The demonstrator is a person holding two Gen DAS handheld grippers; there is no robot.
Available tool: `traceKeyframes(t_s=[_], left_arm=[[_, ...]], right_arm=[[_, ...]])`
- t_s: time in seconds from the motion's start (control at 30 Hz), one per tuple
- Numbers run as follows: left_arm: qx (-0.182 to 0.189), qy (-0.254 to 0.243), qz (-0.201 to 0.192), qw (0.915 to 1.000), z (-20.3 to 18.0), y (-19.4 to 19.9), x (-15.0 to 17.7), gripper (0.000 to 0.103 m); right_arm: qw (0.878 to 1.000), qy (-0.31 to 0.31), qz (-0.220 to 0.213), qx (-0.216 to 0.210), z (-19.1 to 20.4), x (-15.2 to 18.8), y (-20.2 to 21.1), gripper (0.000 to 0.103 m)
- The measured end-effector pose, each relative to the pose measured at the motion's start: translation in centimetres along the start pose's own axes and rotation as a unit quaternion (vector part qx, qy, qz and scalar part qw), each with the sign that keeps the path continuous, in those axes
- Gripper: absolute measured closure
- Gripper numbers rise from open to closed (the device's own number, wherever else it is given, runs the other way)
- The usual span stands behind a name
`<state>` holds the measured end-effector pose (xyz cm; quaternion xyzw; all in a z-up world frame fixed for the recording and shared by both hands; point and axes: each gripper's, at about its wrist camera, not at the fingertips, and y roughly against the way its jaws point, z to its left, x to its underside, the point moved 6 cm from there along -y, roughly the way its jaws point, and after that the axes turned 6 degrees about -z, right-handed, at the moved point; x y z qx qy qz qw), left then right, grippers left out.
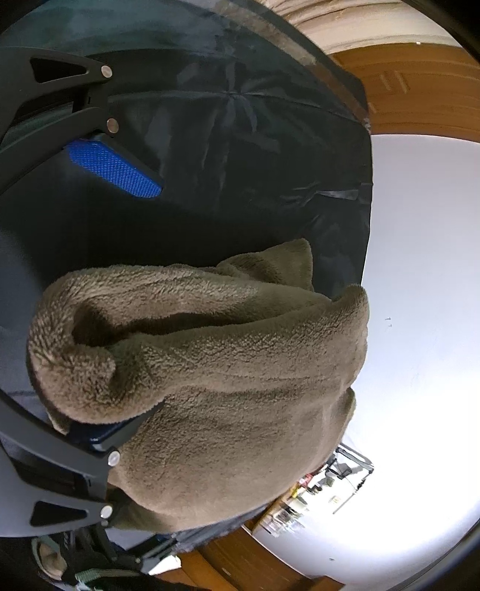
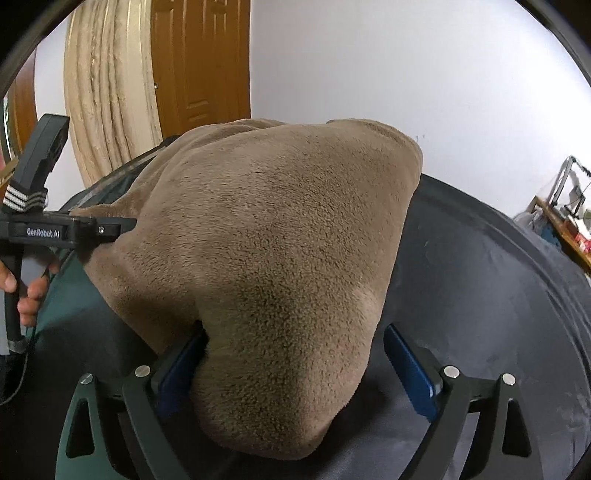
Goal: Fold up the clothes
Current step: 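Lift the fleece edge with the left gripper and fold it over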
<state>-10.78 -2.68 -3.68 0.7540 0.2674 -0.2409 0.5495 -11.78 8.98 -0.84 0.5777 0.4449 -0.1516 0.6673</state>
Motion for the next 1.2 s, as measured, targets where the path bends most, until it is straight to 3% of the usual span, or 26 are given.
traceKeyframes(t_s=[0.23, 0.37, 0.5, 0.6, 0.67, 1.0, 1.2], left_arm=[[0.025, 0.074, -0.004, 0.9969, 1.7, 0.4, -1.5, 0.0], [0.01, 0.07, -0.016, 0.9974, 1.1, 1.0, -4.0, 0.0], [-0.039, 0.031, -0.019, 0.9986, -0.3, 0.1, -6.8, 0.0], [-0.099, 0.0, -0.001, 0.995, -0.4, -2.2, -7.3, 0.0], [-0.111, -0.002, 0.008, 0.9938, 0.0, -3.2, -7.2, 0.0], [-0.026, 0.086, 0.04, 0.9952, 2.3, -5.8, -5.8, 0.0], [0.048, 0.125, 0.063, 0.989, 2.2, -6.2, -6.5, 0.0]], right_arm=[[1.0, 0.014, -0.006, 0.016, 0.5, 0.1, -0.3, 0.007], [1.0, 0.018, -0.009, 0.017, 0.6, 0.1, -0.1, 0.007], [1.0, 0.014, -0.01, 0.013, 0.5, 0.2, 0.0, 0.007], [1.0, 0.014, -0.012, 0.011, 0.4, 0.2, -0.3, 0.007], [1.0, 0.011, -0.011, 0.007, 0.3, 0.3, -0.3, 0.007], [1.0, 0.013, -0.009, 0.002, 0.0, 0.2, -0.1, 0.007], [1.0, 0.009, -0.008, 0.001, 0.3, 0.0, -0.1, 0.007]])
